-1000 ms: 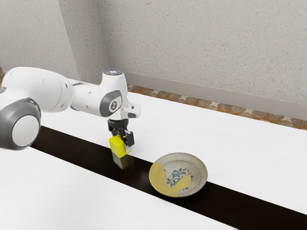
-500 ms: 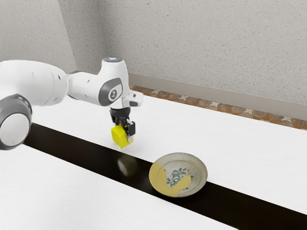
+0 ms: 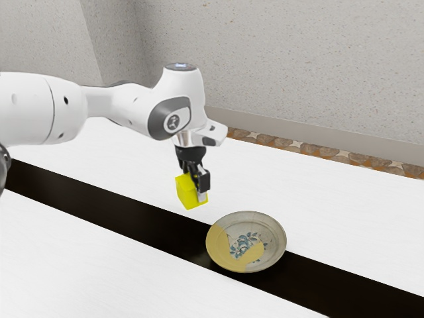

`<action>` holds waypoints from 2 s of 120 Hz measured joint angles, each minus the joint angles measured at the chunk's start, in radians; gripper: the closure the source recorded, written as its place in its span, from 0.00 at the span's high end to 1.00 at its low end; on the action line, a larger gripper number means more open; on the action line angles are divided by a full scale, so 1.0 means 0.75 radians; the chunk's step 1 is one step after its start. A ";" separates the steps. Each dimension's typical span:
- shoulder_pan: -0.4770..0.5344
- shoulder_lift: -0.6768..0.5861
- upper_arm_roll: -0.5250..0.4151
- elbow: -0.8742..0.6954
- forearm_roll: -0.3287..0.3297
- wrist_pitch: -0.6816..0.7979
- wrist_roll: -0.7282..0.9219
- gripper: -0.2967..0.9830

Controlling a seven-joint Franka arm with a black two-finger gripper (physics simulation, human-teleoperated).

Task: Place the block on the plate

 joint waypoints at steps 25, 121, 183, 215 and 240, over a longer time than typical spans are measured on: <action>-0.068 0.006 -0.077 0.011 -0.017 -0.036 0.002 0.54; -0.130 0.149 -0.073 0.141 -0.126 -0.006 0.006 0.73; 0.149 -0.130 0.097 0.140 -0.027 -0.242 -0.009 0.77; 0.182 -0.262 0.114 0.138 0.038 -0.277 -0.034 0.77; 0.178 -0.287 0.114 0.137 0.051 -0.295 -0.045 0.77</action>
